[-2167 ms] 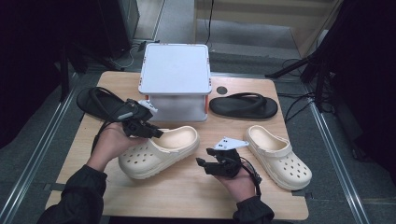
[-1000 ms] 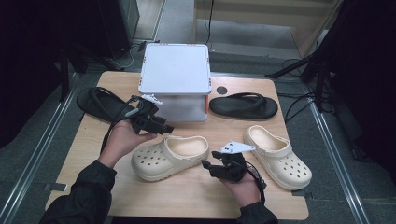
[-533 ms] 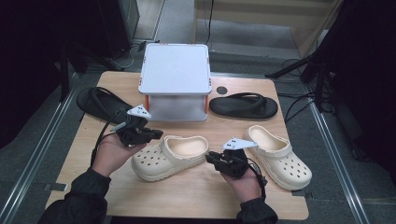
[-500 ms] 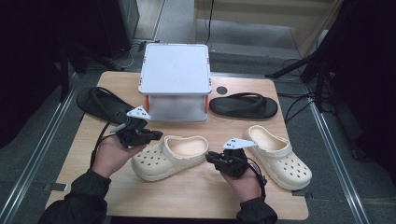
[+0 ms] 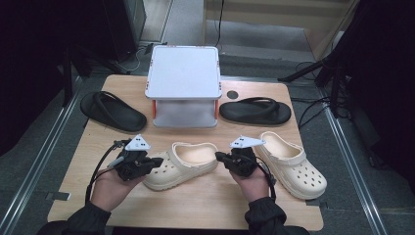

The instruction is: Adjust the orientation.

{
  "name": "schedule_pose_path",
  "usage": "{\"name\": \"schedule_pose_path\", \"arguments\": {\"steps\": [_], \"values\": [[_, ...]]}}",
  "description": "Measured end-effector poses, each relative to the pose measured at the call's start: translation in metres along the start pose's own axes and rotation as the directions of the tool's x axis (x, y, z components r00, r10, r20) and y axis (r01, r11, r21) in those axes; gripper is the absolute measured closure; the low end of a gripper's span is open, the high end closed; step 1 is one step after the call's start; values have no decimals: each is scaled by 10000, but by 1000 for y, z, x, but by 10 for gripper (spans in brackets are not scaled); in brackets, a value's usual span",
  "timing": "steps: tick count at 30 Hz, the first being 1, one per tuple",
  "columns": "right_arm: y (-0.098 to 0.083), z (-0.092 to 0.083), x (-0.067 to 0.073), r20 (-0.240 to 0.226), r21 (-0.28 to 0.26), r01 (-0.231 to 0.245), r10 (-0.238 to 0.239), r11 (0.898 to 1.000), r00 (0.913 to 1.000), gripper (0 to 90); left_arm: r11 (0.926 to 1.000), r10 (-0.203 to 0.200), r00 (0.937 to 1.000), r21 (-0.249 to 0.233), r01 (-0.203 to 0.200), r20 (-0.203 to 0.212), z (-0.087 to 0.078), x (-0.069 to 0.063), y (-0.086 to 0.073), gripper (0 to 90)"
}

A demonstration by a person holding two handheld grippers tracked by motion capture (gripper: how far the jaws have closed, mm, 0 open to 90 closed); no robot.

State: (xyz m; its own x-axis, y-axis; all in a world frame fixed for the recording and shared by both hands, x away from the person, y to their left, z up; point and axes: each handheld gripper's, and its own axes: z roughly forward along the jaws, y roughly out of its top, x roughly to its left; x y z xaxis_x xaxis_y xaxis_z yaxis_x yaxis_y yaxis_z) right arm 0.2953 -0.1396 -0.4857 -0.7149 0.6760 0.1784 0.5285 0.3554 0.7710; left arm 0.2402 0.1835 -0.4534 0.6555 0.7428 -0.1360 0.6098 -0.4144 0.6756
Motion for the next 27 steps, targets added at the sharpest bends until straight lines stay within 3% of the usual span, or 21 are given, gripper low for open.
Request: {"name": "schedule_pose_path", "arguments": {"steps": [6, 14, 16, 20, 27], "values": [[6, 7, -6, -81, 20, -134, 134, 9999, 9999, 900, 9995, -321, 9993, -52, 320, -198, 4, -8, -22, 900], [13, 19, -3, -285, 205, 230, -224, 9995, 9993, 900, 9945, -883, 9961, 566, 878, 65, 15, -11, -40, 899], [13, 24, -2, -321, 443, 329, -315, 9985, 9990, 900, 9934, -974, 9949, 638, 956, 255, 18, -10, -43, 899], [12, 32, 2, -291, 1034, 556, -529, 9931, 9982, 900, 9937, -982, 9950, 563, 971, 167, 19, -10, -42, 899], [10, 38, 9, -310, 1337, 803, -768, 9878, 9966, 900, 9948, -823, 9966, 600, 824, -41, 21, -6, -41, 899]]}}
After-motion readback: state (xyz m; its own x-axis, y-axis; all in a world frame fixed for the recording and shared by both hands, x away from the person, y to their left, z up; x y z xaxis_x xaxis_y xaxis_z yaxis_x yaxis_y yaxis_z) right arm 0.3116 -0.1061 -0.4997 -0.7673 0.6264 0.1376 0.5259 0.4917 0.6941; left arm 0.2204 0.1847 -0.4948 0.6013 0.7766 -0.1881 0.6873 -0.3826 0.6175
